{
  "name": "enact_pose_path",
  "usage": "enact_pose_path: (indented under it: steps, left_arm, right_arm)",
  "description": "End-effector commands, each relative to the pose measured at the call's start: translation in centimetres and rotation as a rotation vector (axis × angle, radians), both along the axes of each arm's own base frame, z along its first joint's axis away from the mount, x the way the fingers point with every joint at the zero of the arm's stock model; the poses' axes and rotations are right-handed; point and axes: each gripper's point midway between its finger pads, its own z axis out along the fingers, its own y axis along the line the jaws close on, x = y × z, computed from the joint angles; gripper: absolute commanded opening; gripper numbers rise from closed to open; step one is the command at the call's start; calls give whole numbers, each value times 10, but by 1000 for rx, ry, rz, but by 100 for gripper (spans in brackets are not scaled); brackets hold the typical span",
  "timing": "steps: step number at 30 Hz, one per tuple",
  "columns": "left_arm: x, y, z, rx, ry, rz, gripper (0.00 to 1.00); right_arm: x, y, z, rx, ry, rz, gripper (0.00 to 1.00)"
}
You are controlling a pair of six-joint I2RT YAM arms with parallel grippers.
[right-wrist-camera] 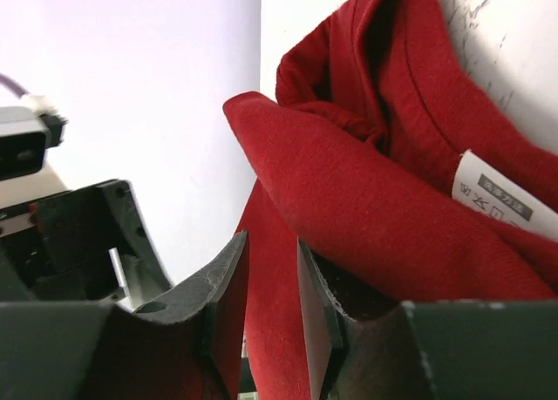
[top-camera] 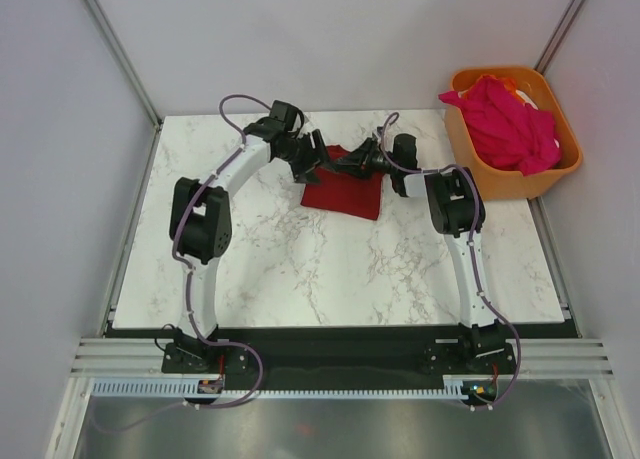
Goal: Fold and stack the t-shirts
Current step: Neatly place the folded tshirt to the corner
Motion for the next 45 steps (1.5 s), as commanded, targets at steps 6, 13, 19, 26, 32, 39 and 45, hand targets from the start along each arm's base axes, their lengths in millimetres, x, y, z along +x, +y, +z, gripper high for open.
enact_pose_path:
  steps: [6,13,19,26,32,39,45]
  left_arm:
    - [31,-29,-60,16,34,102,66]
    - [9,12,-119,123,149,158,64]
    - [23,16,-43,100,-28,139,71]
    - [-2,65,-2,291,-116,197,83]
    - [-23,84,-46,369,-29,256,81]
    - [-10,64,-79,299,5,228,77]
    - [-2,54,-95,255,22,229,75]
  right_arm:
    - [-9,2,-10,13,10,16,39]
    - [-4,-3,-9,2,13,2,40]
    - [3,-2,0,5,-2,0,44]
    - [2,1,52,14,-84,14,83]
    - [-29,4,113,24,-173,28,89]
    - [-94,-17,160,-81,-273,2,90]
    - [-131,-38,155,-278,-275,9,90]
